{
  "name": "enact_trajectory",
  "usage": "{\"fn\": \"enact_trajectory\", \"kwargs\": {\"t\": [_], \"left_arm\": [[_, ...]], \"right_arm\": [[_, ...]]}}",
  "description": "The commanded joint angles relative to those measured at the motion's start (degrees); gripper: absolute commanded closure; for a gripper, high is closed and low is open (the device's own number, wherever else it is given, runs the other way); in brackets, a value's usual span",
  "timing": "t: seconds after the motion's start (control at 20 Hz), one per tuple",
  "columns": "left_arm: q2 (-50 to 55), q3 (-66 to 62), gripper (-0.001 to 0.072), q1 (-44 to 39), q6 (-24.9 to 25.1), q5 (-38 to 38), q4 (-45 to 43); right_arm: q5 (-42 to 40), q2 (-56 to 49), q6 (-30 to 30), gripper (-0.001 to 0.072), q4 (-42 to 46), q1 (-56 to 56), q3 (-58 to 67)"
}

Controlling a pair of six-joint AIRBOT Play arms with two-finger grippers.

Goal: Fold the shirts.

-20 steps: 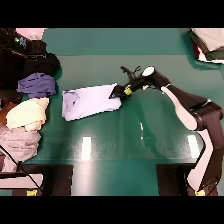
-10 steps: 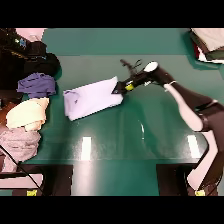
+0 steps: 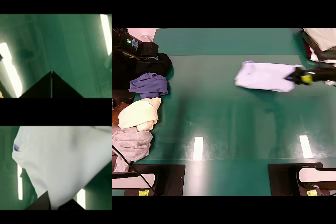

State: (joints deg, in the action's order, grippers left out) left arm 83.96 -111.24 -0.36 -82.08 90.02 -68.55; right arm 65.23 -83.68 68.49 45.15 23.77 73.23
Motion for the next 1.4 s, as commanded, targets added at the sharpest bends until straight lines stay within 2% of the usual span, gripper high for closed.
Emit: {"fn": "enact_trajectory", "kwargs": {"t": [0.0,0.25,0.4,0.6,0.7,0.75,0.8,0.85,0.95,1.05,1.15,1.35], "left_arm": [[0.0,0.0,0.0684,0.0,-0.5,-0.1,0.0],[0.0,0.0,0.0684,0.0,-1.7,-0.1,0.2],[0.0,0.0,0.0684,0.0,-1.8,0.0,0.7],[0.0,0.0,0.0684,0.0,-1.7,0.0,1.7],[0.0,0.0,0.0684,0.0,-1.5,0.0,1.7],[0.0,0.0,0.0684,0.0,-1.5,0.0,1.7],[0.0,0.0,0.0684,0.0,-1.4,0.0,1.7],[0.0,0.0,0.0684,0.0,-1.2,0.0,1.7],[0.0,0.0,0.0684,0.0,-0.4,0.0,1.7],[0.0,0.0,0.0684,0.0,-0.4,-0.3,1.7],[0.0,0.0,0.0684,0.0,-0.4,-1.3,1.7],[0.0,0.0,0.0684,0.0,-0.5,-4.0,1.8]], "right_arm": [[-3.5,9.6,1.8,0.0699,1.6,17.8,-9.0],[-8.5,18.9,2.2,0.0699,1.7,36.5,-19.4],[-7.8,19.8,2.2,0.0699,1.8,41.9,-22.7],[-6.2,19.8,8.2,0.0696,13.2,42.5,-22.7],[-3.2,19.8,8.7,0.0689,21.4,42.5,-20.3],[-1.7,19.8,8.7,0.0581,25.7,42.5,-18.7],[-0.5,19.8,8.7,0.0369,30.7,42.5,-17.0],[1.2,19.8,8.7,0.0311,34.8,42.5,-15.0],[3.5,19.8,10.1,0.0314,38.9,42.5,-10.9],[3.9,19.8,11.8,0.0327,36.8,42.2,-7.1],[3.6,19.8,11.8,0.0327,29.2,39.7,-4.5],[9.4,19.8,11.8,0.0335,14.3,26.1,-2.9]]}}
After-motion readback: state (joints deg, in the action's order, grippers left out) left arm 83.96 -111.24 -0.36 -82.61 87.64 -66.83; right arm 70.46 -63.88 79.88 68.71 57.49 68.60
